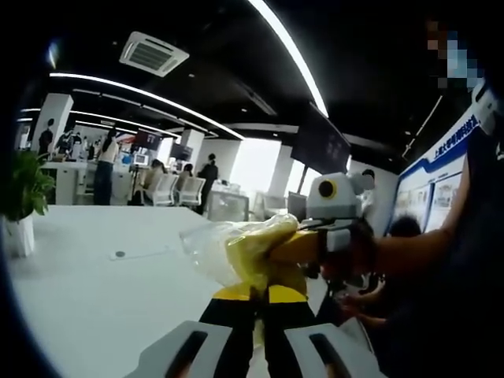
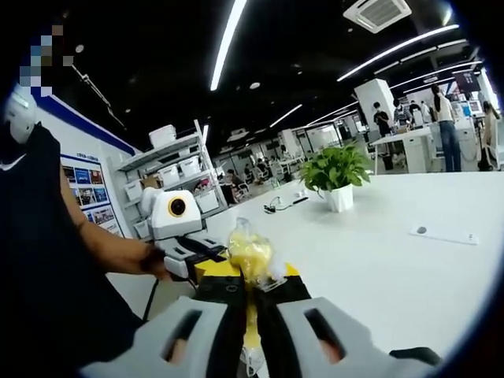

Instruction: Compare the silicone blocks by pressing each to a similar depth, holding the contact briefly, and releasing to observe deformation and rebound differences across the visible hardness samples.

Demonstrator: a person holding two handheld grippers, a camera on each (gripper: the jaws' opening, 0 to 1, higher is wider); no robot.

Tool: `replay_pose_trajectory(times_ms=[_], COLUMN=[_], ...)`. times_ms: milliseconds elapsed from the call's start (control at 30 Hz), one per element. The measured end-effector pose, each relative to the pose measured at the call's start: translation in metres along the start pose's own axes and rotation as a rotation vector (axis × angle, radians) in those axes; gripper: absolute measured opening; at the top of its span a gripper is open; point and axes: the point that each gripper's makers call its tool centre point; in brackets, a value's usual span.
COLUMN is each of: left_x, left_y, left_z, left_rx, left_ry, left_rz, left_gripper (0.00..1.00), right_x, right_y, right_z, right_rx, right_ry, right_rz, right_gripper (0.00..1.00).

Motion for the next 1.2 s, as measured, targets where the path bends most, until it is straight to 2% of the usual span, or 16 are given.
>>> replay_pose_trajectory(times_ms=[600, 867, 1000, 1033, 1067, 1100, 1133, 1167, 1200], left_x=[0.006, 0.011, 0.013, 0.014, 0.015, 0.017, 0.019, 0.020, 0.021], left_y=[0.000, 0.005, 0.013, 0.016, 0.019, 0.022, 0.023, 0.023, 0.023], left_z=[0.005, 0.005, 0.004, 0.003, 0.002, 0.000, -0.002, -0.003, -0.005], left_rx=[0.002, -0.012, -0.037, -0.047, -0.056, -0.065, -0.067, -0.066, -0.063], left_ry=[0.001, -0.002, -0.005, -0.007, -0.005, 0.000, 0.002, 0.004, 0.010], left_rz=[-0.009, -0.012, -0.029, -0.039, -0.045, -0.053, -0.052, -0.049, -0.045], left_gripper=[0.00, 0.00, 0.00, 0.00, 0.00, 0.00, 0.00, 0.00, 0.00], right_x=[-0.009, -0.010, -0.010, -0.016, -0.020, -0.023, -0.029, -0.033, -0.038], right_y=[0.001, 0.006, 0.013, 0.021, 0.027, 0.030, 0.036, 0.040, 0.045], right_z=[0.003, 0.004, 0.005, 0.005, 0.004, 0.004, 0.003, 0.002, -0.004], right_rx=[0.018, -0.009, -0.045, -0.080, -0.101, -0.106, -0.123, -0.140, -0.153], right_ry=[-0.004, -0.012, -0.004, -0.034, -0.067, -0.082, -0.114, -0.130, -0.155], right_rz=[-0.007, -0.025, -0.041, -0.084, -0.086, -0.060, -0.056, -0.065, -0.088], right_gripper=[0.00, 0.00, 0.06, 0.17, 0.36, 0.66, 0.83, 0.93, 0.96])
Point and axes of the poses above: the point that each gripper's makers call its tool centre point, and the gripper's own axes: z roughly forward along the fingers, x roughly to its left, y roughly out of its top, and after that the axes turned 4 degrees about -y, right-handed
